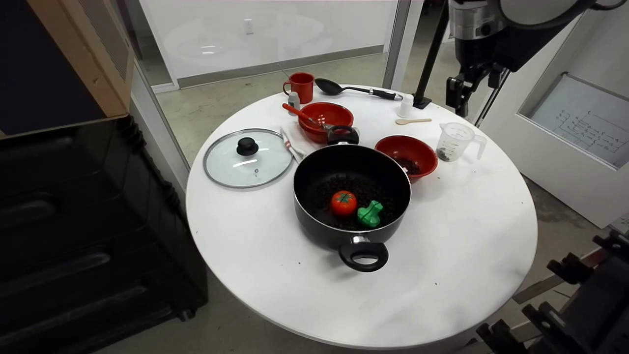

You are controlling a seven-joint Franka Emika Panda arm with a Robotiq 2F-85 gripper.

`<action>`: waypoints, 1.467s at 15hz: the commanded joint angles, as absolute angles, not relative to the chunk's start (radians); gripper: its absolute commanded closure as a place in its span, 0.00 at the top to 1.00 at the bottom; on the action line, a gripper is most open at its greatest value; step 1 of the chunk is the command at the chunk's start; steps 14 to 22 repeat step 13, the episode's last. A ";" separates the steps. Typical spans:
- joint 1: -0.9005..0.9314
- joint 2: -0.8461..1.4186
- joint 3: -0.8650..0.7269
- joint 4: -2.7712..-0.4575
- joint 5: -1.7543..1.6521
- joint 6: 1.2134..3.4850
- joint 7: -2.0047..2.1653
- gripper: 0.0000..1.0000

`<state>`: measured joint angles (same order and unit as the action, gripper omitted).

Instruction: Pour some of the things in the jug into the bowl

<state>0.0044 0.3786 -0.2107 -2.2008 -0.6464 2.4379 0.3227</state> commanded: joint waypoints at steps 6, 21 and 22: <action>-0.090 0.248 -0.114 -2.308 -0.372 2.491 -0.100 1.00; -0.077 0.265 -0.128 -2.303 -0.398 2.508 -0.066 1.00; -0.077 0.265 -0.128 -2.303 -0.398 2.508 -0.066 1.00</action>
